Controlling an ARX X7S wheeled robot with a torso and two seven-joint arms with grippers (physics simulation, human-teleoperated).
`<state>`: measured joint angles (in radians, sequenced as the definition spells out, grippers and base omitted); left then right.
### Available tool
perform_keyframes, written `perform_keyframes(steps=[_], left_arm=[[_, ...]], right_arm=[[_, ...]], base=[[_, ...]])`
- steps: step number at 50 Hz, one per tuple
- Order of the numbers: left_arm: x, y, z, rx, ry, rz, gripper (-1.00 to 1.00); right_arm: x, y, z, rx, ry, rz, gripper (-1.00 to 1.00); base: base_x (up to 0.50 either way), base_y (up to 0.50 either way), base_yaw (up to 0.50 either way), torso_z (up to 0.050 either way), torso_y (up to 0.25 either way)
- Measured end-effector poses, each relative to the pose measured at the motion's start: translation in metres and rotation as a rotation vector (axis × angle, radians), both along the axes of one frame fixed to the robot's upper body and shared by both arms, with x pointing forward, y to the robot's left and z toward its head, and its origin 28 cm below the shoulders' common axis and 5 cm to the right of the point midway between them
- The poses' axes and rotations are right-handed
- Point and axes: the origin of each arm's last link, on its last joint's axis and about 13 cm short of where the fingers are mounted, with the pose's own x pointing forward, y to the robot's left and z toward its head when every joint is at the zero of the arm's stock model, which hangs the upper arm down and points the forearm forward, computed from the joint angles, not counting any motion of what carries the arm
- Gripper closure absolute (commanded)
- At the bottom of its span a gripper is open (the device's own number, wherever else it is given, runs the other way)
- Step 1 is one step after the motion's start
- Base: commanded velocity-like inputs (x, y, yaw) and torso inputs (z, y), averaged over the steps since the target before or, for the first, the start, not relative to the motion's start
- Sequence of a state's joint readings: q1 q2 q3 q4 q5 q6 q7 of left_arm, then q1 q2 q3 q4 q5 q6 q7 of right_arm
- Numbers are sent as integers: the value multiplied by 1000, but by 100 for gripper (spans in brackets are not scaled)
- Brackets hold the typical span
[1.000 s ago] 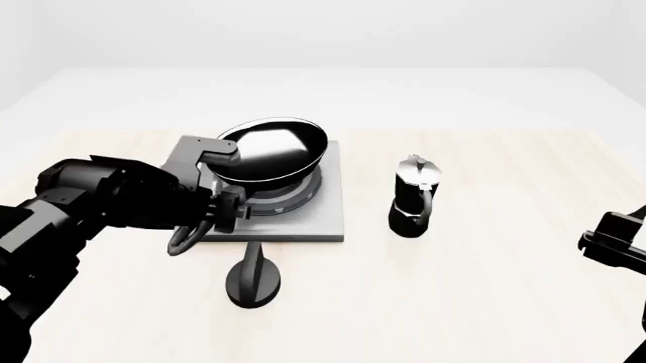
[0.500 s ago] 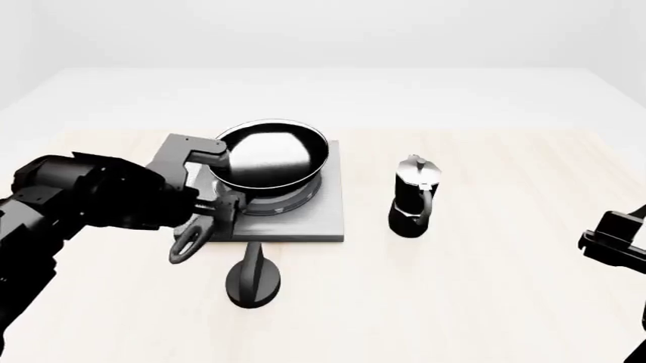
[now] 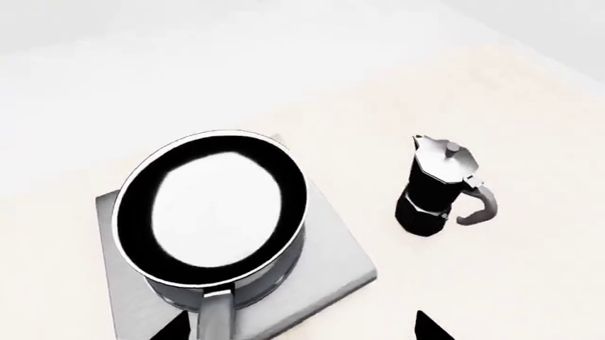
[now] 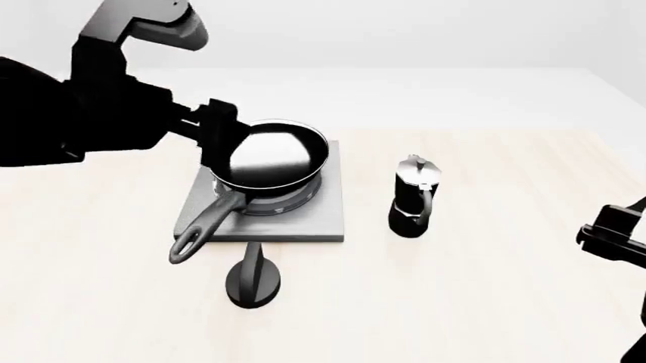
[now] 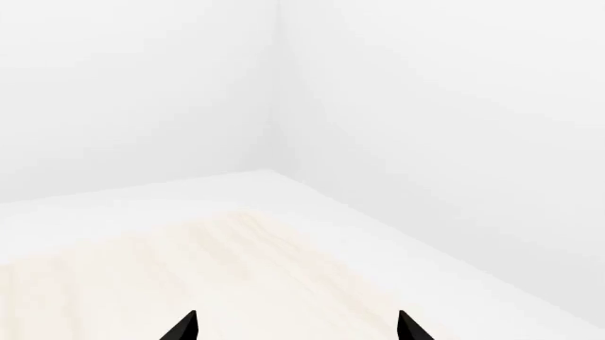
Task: Turn on the stove and put the frying pan on it.
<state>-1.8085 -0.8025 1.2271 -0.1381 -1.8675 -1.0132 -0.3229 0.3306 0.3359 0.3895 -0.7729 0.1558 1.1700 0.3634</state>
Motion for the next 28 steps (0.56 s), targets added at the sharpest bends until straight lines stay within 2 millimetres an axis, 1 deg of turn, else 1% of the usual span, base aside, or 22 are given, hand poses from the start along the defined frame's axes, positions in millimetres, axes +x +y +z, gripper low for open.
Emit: perform_keyframes(steps=[2, 5, 8, 14, 20, 28], left_arm=[[-9, -2, 4, -18, -47, -30, -100], [-21, -5, 3, -38, -118, -75, -100], [-30, -11, -3, -37, -198, -118, -100], [-45, -30, -17, 11, -331, -234, -100], [-54, -46, -23, 74, -414, -359, -100], [-58, -58, -27, 127, -477, -467, -100]], right_arm=[[0, 1, 1, -1, -4, 9, -100], [2, 3, 4, -2, -16, 33, -100], [5, 8, 11, -8, -43, 83, -100], [15, 24, 34, -64, -127, 223, -100], [21, 41, 49, -124, -214, 374, -100], [18, 55, 58, -186, -308, 541, -100]], base=[[0, 0, 0, 0, 0], [0, 0, 0, 0, 0], [0, 0, 0, 0, 0], [0, 0, 0, 0, 0], [0, 0, 0, 0, 0], [0, 0, 0, 0, 0]])
